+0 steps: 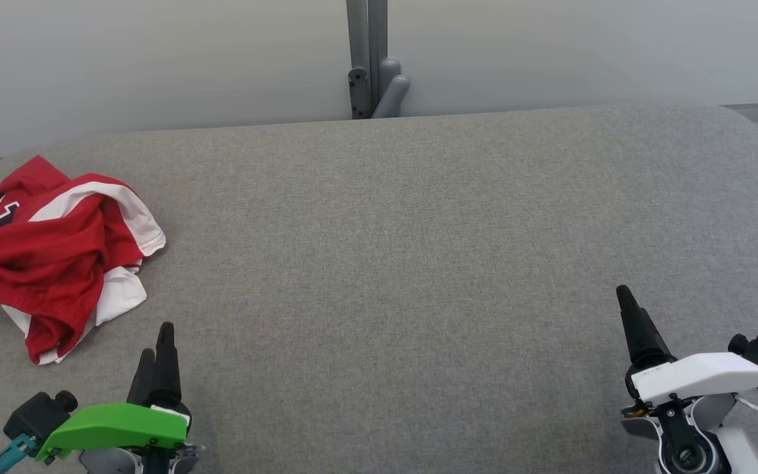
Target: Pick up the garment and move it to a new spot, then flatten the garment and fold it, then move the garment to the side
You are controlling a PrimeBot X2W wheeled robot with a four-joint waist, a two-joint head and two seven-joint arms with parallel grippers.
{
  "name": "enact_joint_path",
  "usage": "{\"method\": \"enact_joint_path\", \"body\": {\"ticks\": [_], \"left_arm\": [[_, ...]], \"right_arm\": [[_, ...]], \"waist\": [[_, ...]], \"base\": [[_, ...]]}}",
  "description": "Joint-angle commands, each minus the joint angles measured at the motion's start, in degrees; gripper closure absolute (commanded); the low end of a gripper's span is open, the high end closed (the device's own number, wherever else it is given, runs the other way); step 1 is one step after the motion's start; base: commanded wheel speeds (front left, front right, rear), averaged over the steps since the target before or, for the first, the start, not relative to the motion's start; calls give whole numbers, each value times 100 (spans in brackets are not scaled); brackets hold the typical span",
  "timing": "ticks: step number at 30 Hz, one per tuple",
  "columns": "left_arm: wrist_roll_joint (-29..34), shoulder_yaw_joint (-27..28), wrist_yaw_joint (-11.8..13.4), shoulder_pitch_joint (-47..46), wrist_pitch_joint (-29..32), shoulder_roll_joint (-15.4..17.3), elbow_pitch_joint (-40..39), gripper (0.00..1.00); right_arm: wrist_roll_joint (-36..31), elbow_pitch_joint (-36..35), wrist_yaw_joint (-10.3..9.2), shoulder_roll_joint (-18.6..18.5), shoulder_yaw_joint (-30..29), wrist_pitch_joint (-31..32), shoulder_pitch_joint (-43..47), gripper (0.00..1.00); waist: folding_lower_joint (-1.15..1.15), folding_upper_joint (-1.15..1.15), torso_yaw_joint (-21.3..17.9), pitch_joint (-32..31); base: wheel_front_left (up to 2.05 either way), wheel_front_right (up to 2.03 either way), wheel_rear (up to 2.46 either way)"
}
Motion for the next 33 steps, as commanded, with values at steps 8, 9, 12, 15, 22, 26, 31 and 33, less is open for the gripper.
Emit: {"method": "enact_joint_path", "body": {"ticks": [8,9,12,15,22,26,31,33], "left_arm": [[973,-141,87,-187,-228,96,37,0],[1046,-155,89,-187,-249,98,45,0],[1272,-181,103,-184,-310,99,89,0],[1402,-192,108,-183,-345,98,111,0],[1886,-222,103,-186,-473,88,146,0],[2156,-245,95,-192,-541,80,196,0],[2496,-285,100,-211,-623,69,250,0],[2631,-295,102,-216,-659,65,263,0]], "right_arm": [[-949,-2,1,-89,198,-233,-187,0],[-1029,2,1,-93,212,-252,-192,0],[-1237,9,1,-97,244,-311,-197,0],[-1349,8,2,-93,252,-347,-195,0],[-1769,-6,2,-110,334,-479,-209,0],[-1999,3,2,-126,384,-549,-228,0],[-2300,43,2,-138,439,-633,-251,0],[-2426,55,2,-135,454,-663,-252,0]], "waist": [[0,0,-3,9],[0,0,-3,11],[0,0,-2,10],[0,0,-2,7],[0,0,-3,4],[0,0,-2,12],[0,0,4,26],[0,0,6,31]], "base": [[0,0,0],[0,0,0],[0,0,0],[0,0,0],[0,0,0],[0,0,0],[0,0,0],[0,0,0]]}}
